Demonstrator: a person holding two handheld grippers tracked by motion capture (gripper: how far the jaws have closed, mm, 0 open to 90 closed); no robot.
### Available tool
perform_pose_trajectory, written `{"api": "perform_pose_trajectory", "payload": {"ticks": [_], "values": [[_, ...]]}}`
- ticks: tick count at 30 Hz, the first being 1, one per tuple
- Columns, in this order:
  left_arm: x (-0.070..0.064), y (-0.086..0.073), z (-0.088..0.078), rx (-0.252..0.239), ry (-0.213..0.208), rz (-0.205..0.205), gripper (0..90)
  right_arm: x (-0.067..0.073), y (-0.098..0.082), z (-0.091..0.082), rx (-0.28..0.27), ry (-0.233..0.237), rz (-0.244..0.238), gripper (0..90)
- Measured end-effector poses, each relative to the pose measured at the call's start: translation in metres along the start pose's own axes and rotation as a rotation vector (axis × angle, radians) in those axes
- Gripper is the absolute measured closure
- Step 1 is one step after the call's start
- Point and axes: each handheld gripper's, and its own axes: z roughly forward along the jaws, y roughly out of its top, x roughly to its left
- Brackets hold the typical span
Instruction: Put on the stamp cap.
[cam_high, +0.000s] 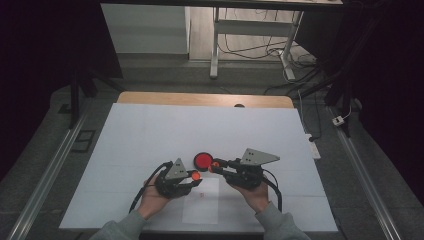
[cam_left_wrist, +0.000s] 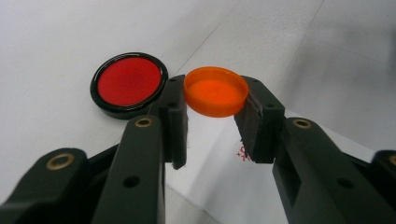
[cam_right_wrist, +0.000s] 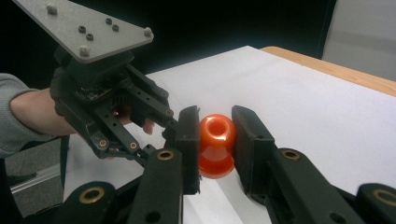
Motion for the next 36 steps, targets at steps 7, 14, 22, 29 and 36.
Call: {"api": "perform_pose_trajectory", "payload": {"ticks": [7, 14, 22, 29, 36], "values": [[-0.002, 0.004, 0.006, 0.001, -0.009, 0.010, 64.4, 0.000, 0.000, 0.000, 0.004, 0.000, 0.003, 72.2], [-0.005, 0.009, 0.015, 0.006, -0.021, 0.021, 64.4, 0.000, -0.001, 0.001, 0.009, 0.000, 0.005, 72.2], [-0.009, 0.014, 0.021, 0.001, -0.038, 0.033, 64.4, 0.000, -0.001, 0.001, 0.011, 0.000, 0.007, 72.2], [-0.010, 0.018, 0.024, -0.002, -0.045, 0.037, 64.4, 0.000, -0.002, 0.001, 0.015, 0.001, 0.006, 72.2], [-0.010, 0.020, 0.023, -0.009, -0.042, 0.038, 64.4, 0.001, -0.003, 0.004, 0.024, 0.009, 0.007, 72.1]]}}
